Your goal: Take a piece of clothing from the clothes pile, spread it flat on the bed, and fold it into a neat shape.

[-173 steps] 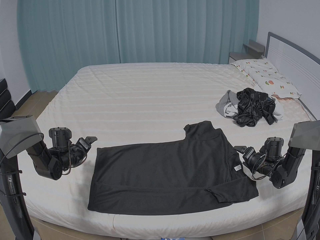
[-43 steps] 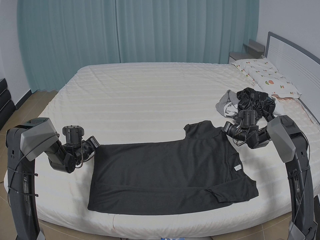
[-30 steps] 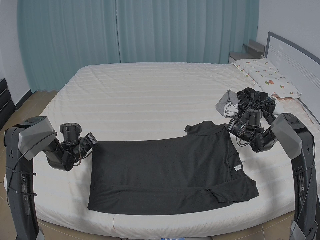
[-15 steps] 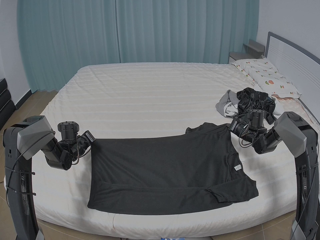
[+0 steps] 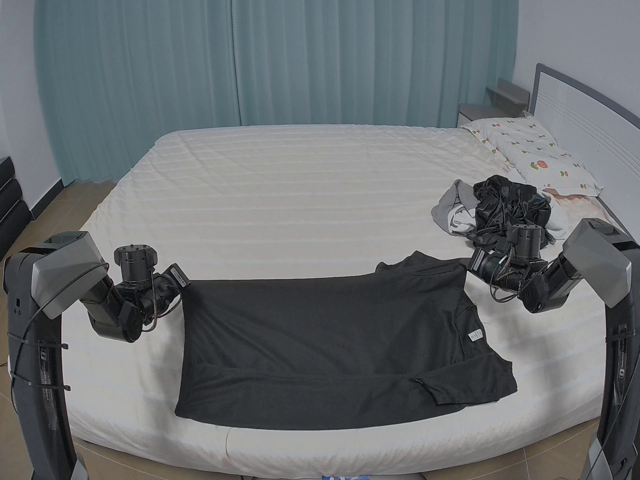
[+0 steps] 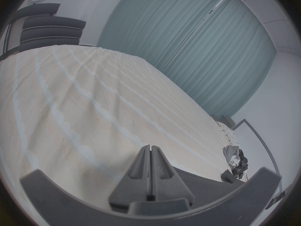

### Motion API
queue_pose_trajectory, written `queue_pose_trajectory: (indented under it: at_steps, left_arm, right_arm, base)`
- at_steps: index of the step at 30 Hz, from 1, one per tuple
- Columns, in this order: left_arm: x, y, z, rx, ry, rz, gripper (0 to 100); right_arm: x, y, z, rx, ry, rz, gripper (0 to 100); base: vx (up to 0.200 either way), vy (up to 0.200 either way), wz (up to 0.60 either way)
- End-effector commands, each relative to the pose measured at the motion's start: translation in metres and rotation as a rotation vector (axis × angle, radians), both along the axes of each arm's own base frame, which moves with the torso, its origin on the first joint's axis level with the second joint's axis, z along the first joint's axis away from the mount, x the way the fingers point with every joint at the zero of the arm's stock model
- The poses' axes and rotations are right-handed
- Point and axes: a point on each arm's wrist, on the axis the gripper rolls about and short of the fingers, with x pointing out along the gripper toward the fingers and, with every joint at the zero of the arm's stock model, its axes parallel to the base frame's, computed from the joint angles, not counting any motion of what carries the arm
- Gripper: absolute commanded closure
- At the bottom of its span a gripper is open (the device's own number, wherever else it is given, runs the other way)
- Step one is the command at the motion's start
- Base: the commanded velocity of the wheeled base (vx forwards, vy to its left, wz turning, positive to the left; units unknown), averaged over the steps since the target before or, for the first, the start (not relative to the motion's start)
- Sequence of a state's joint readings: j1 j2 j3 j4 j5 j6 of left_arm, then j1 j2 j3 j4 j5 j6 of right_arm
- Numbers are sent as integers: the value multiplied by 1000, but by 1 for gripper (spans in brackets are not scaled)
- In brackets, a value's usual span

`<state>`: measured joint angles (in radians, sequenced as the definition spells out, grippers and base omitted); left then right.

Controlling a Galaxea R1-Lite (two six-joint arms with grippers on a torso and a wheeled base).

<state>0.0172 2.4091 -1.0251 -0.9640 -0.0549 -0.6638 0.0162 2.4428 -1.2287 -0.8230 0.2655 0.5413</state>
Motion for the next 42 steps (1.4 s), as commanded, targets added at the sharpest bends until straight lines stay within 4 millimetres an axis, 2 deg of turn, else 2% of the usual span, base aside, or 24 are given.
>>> queue_pose_trajectory:
  at_steps: [1,9,12,19,30,42]
  left_arm:
    - [-14,6,4,9,24,-9,100]
    - [-29,3,-5,68,22,-44,100]
    - [-32,2,-7,76,27,-47,100]
    - [-53,2,-13,143,31,-76,100]
    - [-87,0,-26,220,52,-114,100]
    - [-122,-2,-31,254,66,-142,100]
  right_arm:
    - [-15,-2,5,4,29,11,100]
    - [-42,-8,-4,11,64,18,100]
    - [-46,-10,-4,12,67,16,100]
    - [-71,-12,-8,17,79,47,100]
    - [-109,-11,-27,-23,83,74,100]
    - [-139,-18,-39,-40,107,100,100]
  base:
    - [0,0,0]
    - [0,0,0]
    - [0,0,0]
    - [0,0,0]
    - [0,0,0]
    - [0,0,0]
